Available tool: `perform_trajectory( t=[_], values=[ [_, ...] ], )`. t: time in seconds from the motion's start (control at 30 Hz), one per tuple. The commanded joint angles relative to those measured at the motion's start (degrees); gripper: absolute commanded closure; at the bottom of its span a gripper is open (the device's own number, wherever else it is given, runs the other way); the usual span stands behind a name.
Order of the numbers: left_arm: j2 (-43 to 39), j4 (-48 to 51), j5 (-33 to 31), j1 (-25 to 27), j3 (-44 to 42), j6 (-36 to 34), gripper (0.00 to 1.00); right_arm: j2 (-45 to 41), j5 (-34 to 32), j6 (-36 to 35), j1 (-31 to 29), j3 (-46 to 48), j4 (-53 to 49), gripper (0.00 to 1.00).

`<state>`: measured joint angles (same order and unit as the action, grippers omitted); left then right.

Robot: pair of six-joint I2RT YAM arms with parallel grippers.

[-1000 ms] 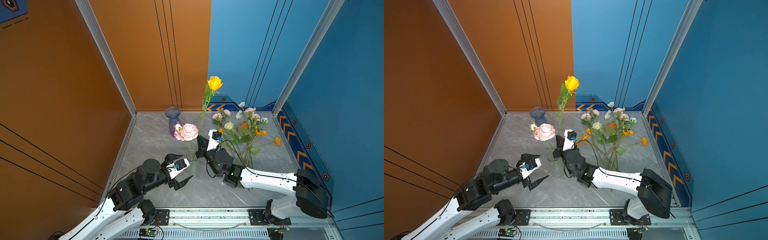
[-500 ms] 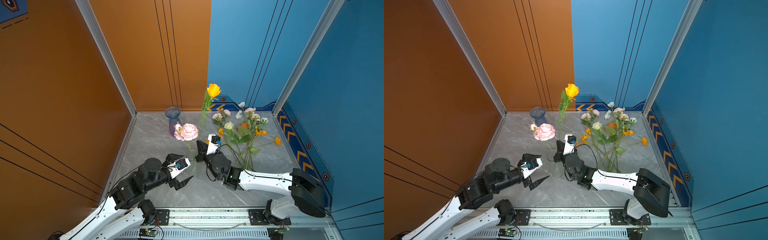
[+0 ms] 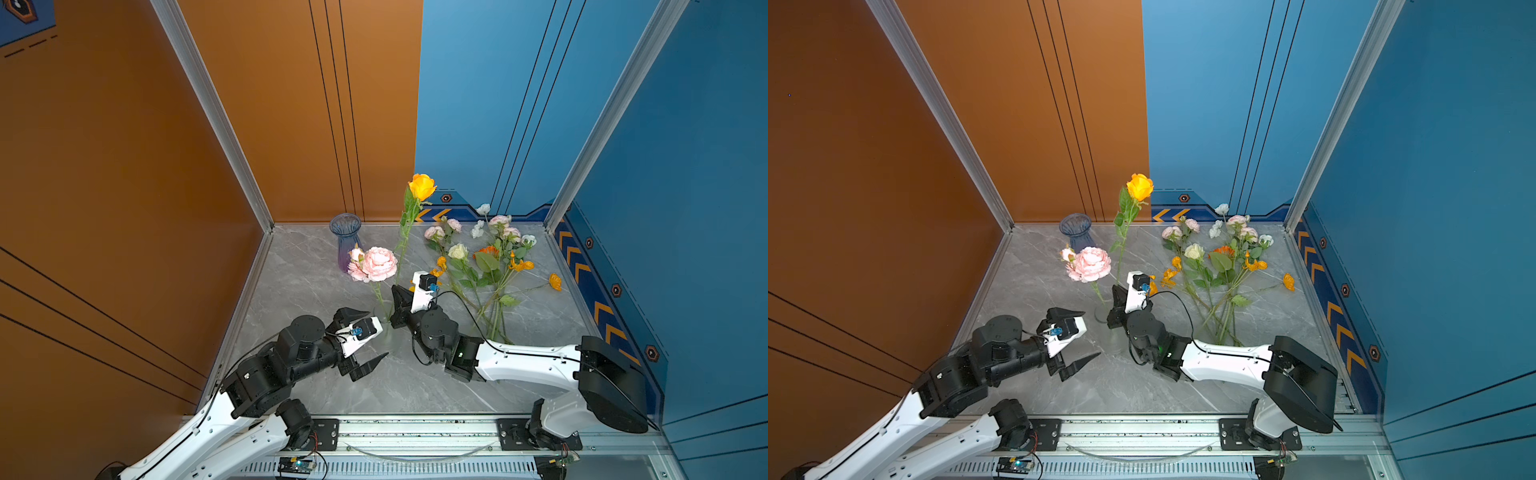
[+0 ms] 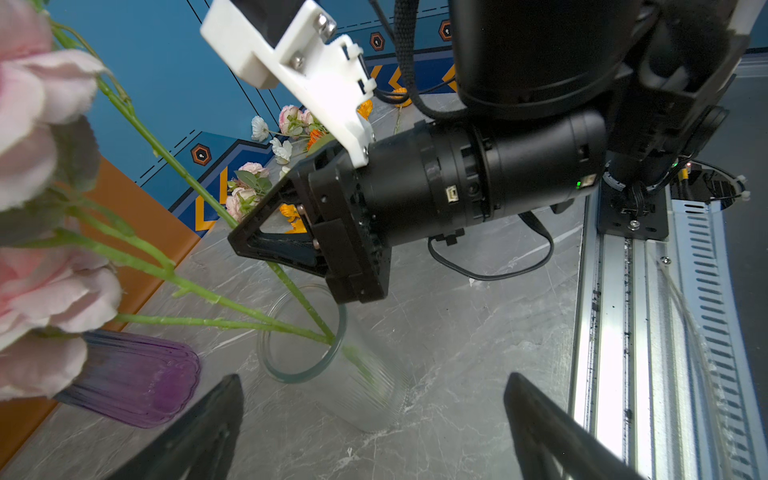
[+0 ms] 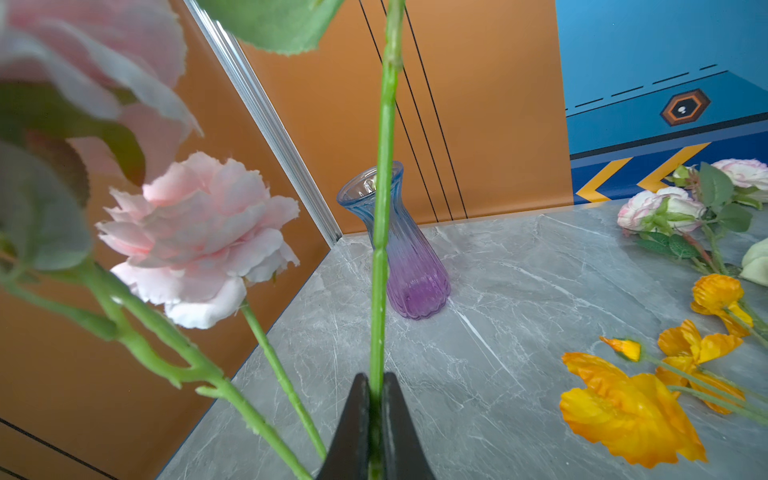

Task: Arrange the flowers into the vase
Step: 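Lower the yellow rose stem into the clear vase and open the right gripper, then move the right gripper back to the flower pile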

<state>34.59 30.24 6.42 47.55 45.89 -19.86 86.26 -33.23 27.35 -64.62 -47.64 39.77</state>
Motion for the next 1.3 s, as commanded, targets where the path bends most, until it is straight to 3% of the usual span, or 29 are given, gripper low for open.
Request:
perform_trajectory(
  t=[0.0, 0.27, 0.63, 0.9, 1.13, 1.27],
  values=[
    [0.04, 0.0, 1.37, -0.61, -0.3, 0.8, 0.02, -0.65, 0.46, 0.95, -0.58, 0.57, -1.89, 0.88],
    [0.04, 0.05, 1.55, -0.58, -0.37, 0.79, 0.02, -1.26, 1.15, 0.87, -0.9, -0.09, -3.98, 0.78],
    [-0.79, 0.08, 2.07, -0.62, -0.37, 0.27, 0.02, -3.63, 1.41, -0.02, -1.55, -0.82, -9.17, 0.54],
    [0.98, -1.19, 4.32, -0.57, 0.96, -1.91, 0.02, -12.37, 1.6, -0.28, -1.57, 2.52, -18.19, 0.36],
    [8.42, -1.2, 6.94, 0.12, 6.26, -6.06, 0.02, -26.42, -4.59, 5.18, -1.24, 10.01, -31.25, 0.36],
    [12.73, -1.22, 6.38, 3.14, 9.39, -8.7, 0.02, -34.61, -10.87, 16.14, 2.53, 13.3, -46.46, 0.45]
  ],
)
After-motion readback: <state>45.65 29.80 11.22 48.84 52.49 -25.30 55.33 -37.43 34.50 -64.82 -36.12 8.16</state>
